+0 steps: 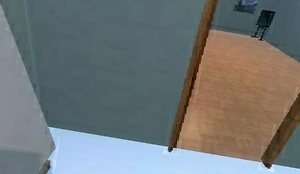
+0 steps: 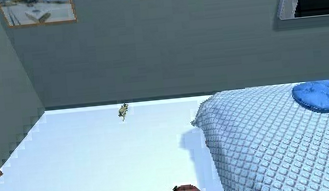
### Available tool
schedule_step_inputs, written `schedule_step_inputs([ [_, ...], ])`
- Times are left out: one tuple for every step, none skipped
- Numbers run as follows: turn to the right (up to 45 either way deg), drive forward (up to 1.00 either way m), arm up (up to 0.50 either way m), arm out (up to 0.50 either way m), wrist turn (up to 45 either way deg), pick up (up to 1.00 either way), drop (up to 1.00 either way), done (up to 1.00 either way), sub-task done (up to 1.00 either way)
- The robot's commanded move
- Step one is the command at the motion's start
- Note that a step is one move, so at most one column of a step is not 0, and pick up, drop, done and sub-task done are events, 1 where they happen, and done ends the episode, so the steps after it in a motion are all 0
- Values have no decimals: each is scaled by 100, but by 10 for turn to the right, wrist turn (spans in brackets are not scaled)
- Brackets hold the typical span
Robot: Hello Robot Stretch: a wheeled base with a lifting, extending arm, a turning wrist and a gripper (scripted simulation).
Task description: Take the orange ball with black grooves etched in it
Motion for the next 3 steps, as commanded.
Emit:
schedule_step_inputs([
  [0, 0, -30, 0, 0, 0, 0, 0, 0],
  [0, 0, 0, 0, 0, 100, 0, 0, 0],
  [0, 0, 10, 0, 0, 0, 0, 0, 0],
])
